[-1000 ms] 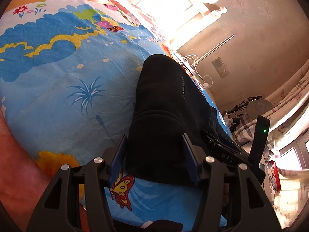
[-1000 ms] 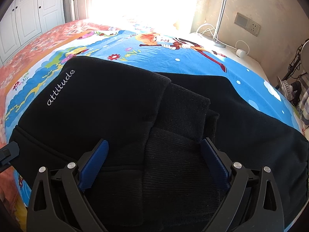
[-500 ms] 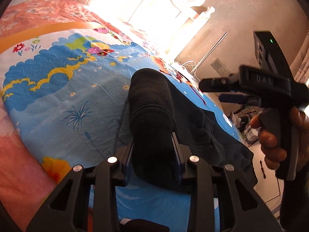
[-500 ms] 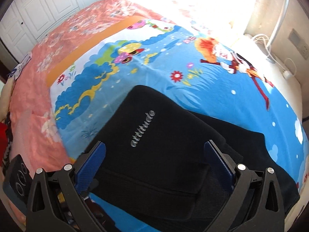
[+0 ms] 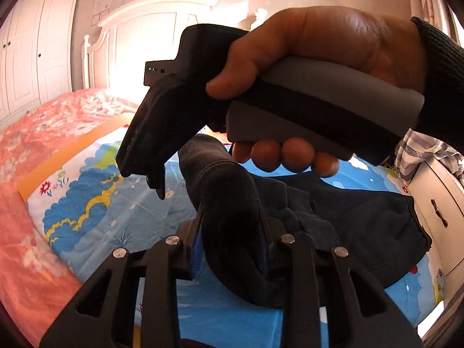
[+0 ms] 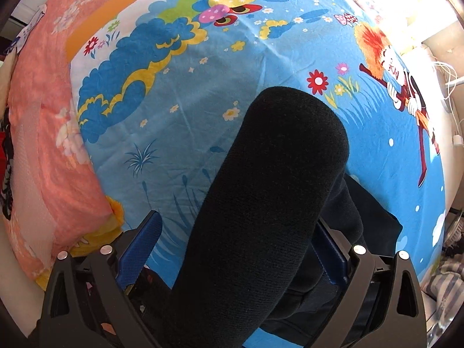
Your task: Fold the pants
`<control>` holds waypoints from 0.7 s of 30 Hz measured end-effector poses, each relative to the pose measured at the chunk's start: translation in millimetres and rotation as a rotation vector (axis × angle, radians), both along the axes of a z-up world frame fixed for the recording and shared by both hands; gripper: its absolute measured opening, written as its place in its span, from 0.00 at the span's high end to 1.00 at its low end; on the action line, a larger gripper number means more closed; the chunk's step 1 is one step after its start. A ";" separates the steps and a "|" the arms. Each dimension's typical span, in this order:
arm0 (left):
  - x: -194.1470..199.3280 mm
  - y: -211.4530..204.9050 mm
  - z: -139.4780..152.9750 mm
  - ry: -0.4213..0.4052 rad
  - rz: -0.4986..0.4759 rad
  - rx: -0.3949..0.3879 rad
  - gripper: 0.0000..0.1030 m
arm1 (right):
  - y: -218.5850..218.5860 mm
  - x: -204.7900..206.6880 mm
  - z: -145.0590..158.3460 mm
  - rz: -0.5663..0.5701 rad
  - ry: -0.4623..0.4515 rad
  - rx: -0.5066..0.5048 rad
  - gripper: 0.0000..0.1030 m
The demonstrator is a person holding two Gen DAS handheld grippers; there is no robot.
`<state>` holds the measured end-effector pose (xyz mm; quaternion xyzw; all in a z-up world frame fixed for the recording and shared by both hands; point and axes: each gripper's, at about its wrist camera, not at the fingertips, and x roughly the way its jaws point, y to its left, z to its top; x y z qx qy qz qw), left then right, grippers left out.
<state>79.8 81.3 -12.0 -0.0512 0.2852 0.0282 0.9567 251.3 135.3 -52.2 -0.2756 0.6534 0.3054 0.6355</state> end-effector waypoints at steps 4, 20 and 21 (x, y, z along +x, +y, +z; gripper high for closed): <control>4.0 -37.7 34.9 -0.076 -0.076 0.098 0.73 | -69.8 16.5 45.4 -0.086 0.032 0.159 0.36; 11.0 -377.3 3.3 -0.173 -0.660 0.509 0.73 | -528.7 35.1 2.5 -0.729 0.049 0.505 0.40; 4.7 -398.8 -15.5 -0.158 -0.684 0.537 0.73 | -544.5 33.6 -16.2 -0.761 0.064 0.492 0.40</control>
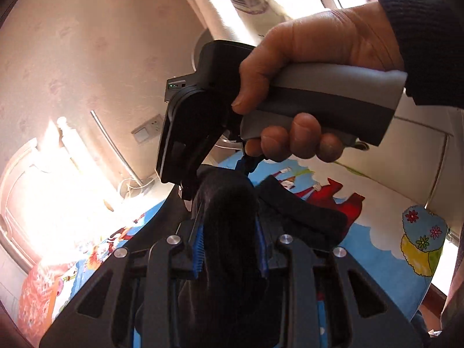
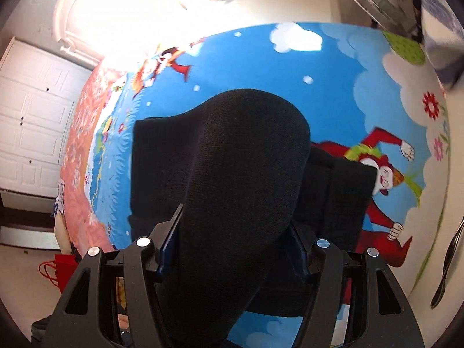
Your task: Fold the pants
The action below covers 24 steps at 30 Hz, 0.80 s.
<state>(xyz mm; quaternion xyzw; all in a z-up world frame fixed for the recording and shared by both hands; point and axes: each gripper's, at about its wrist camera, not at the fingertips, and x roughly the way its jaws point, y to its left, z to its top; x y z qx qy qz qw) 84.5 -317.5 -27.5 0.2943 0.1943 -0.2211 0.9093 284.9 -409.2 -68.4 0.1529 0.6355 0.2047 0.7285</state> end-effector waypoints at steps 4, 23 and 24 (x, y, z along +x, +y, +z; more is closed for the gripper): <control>-12.9 -33.4 -61.5 -0.026 -0.028 0.134 0.58 | -16.1 -5.7 -42.3 -0.011 0.045 0.018 0.39; -29.2 -62.0 -62.6 -0.259 -0.053 0.257 0.77 | -42.7 1.0 -10.3 -0.071 -0.067 0.038 0.66; -28.6 -67.9 -65.1 -0.255 -0.063 0.266 0.77 | -47.4 0.0 -15.5 -0.080 -0.063 0.015 0.66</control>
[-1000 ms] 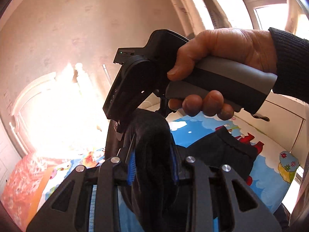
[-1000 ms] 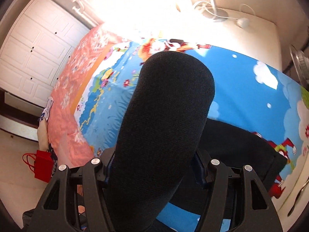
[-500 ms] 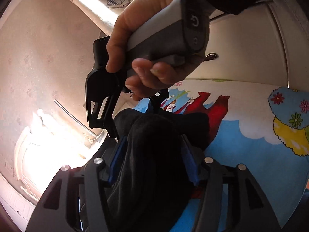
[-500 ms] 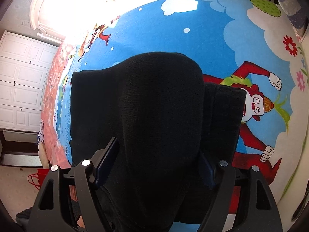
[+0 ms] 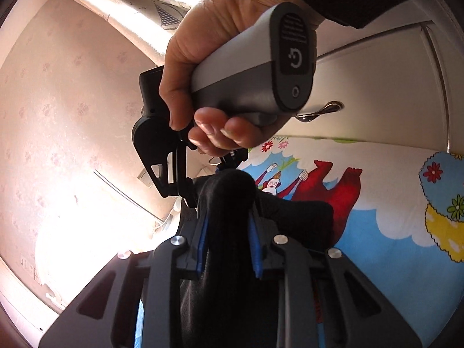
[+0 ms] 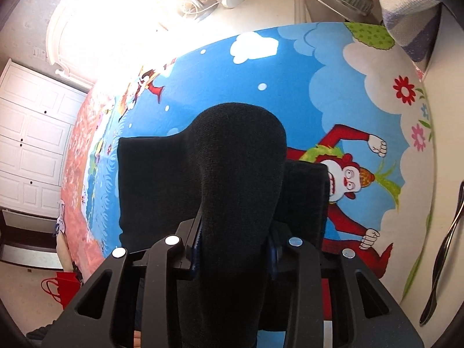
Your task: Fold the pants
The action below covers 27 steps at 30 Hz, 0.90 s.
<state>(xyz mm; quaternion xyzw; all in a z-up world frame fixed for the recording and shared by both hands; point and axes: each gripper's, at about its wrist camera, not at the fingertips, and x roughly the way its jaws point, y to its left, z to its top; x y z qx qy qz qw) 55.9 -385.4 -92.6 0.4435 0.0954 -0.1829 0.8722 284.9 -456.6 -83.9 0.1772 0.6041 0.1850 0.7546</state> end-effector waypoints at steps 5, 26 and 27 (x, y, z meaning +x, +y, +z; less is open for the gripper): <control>-2.7 -23.7 -43.8 0.065 -0.053 0.077 0.75 | 3.3 -4.6 -31.0 0.021 -0.028 -0.225 0.66; -40.3 281.1 -17.3 0.412 0.127 -0.365 0.62 | 222.0 -25.1 38.4 0.376 -0.438 -0.602 0.17; -32.5 274.2 -23.5 0.425 0.131 -0.344 0.62 | 240.2 -21.9 31.1 0.400 -0.443 -0.614 0.18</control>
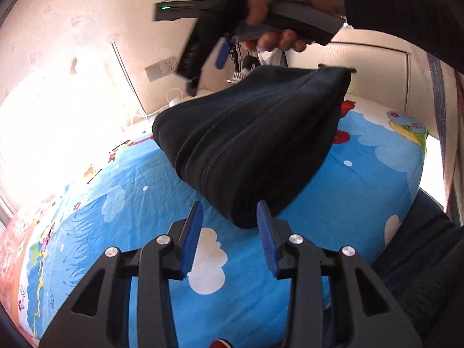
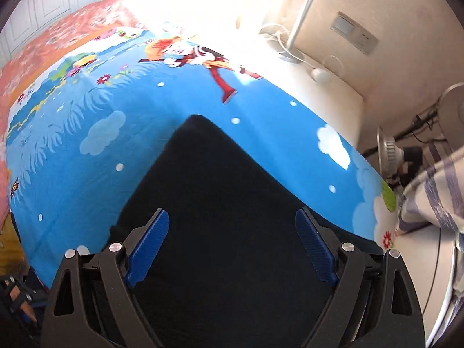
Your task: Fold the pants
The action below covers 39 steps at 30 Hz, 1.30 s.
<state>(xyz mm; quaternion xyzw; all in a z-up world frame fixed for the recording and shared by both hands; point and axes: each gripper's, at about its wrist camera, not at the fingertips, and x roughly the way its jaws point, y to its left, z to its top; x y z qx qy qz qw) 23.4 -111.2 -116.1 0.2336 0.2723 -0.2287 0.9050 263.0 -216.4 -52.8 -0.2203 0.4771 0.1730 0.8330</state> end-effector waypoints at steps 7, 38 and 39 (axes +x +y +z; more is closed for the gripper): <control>19.9 -20.5 -15.1 -0.029 0.002 0.095 0.91 | 54.3 28.0 -46.6 0.016 -0.059 -0.143 0.20; 307.9 18.2 8.5 0.450 0.277 -0.398 0.77 | -150.7 -115.2 -57.6 -0.619 -0.283 0.109 0.06; 320.5 14.5 4.0 0.458 0.284 -0.401 0.77 | -149.1 -117.7 -61.0 -0.611 -0.307 0.098 0.06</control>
